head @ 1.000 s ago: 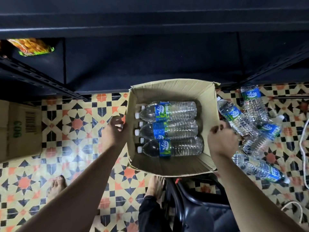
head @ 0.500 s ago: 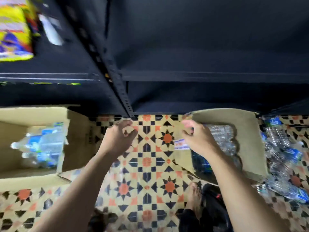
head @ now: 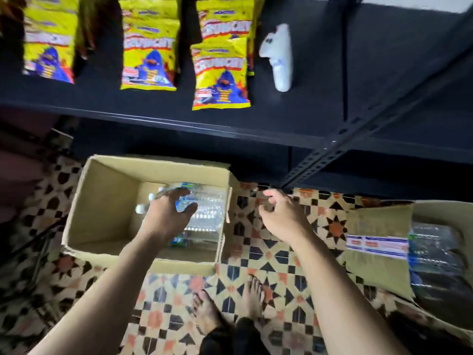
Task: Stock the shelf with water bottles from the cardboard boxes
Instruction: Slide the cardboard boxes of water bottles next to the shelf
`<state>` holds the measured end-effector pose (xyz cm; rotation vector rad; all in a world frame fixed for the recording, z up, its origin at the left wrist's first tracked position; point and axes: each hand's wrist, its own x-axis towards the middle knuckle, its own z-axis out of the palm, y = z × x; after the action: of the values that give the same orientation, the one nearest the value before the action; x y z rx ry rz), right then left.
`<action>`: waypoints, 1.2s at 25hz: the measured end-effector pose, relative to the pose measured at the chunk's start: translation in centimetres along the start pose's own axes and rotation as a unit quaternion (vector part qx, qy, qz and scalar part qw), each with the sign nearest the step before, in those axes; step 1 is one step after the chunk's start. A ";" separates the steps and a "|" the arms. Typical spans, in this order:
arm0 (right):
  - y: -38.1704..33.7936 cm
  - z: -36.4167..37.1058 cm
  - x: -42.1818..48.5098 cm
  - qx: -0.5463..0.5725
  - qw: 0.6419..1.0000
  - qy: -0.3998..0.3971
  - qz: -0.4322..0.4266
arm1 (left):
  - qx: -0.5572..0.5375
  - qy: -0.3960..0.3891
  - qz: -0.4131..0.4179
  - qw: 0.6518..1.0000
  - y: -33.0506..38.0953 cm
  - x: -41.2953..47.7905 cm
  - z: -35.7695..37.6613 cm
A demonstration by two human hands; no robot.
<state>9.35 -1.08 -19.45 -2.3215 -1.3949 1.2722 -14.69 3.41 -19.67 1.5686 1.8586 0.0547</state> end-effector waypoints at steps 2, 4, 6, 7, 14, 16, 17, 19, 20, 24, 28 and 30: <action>-2.0 2.6 1.1 -0.023 1.000 -0.019 -0.009 | 0.018 0.009 -0.020 1.000 -2.4 1.3 -1.3; -3.6 5.3 2.2 -0.027 0.999 -0.035 -0.011 | 0.037 0.013 -0.037 0.999 -5.2 2.9 -2.4; -4.6 7.9 3.1 -0.044 0.998 -0.044 -0.004 | 0.044 0.006 -0.055 0.997 -8.1 4.7 -3.1; -4.8 9.1 3.4 -0.057 0.997 -0.045 0.006 | 0.044 -0.002 -0.061 0.997 -9.6 5.5 -3.4; -4.6 17.3 5.8 0.011 0.987 -0.033 0.157 | 0.051 -0.001 -0.060 0.997 -21.5 10.8 -5.2; -4.5 19.0 6.3 0.064 0.981 0.021 0.180 | 0.030 0.077 -0.039 0.996 -24.6 11.7 -4.8; -4.4 19.8 6.6 0.108 0.974 0.069 0.188 | 0.017 0.111 -0.044 0.993 -26.1 12.1 -4.4; -3.5 21.2 7.0 0.201 0.945 0.164 0.199 | -0.054 0.134 -0.121 0.982 -28.2 12.5 -3.8; -3.1 21.9 7.0 0.250 0.925 0.195 0.207 | -0.096 0.140 -0.180 0.969 -28.7 12.7 -3.9; -1.1 23.3 6.5 0.294 0.896 0.249 0.220 | -0.061 0.189 -0.246 0.949 -29.3 13.4 -5.0; 0.2 24.3 7.1 0.217 0.923 0.241 0.206 | -0.073 0.176 -0.214 0.958 -30.3 13.6 -5.2; 0.6 24.8 7.5 0.204 0.921 0.262 0.203 | -0.049 0.203 -0.228 0.951 -30.3 14.1 -4.7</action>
<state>-6.70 -2.49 -39.77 -2.4427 -0.4450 0.8063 -43.34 9.59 -36.37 1.0795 2.4586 0.2732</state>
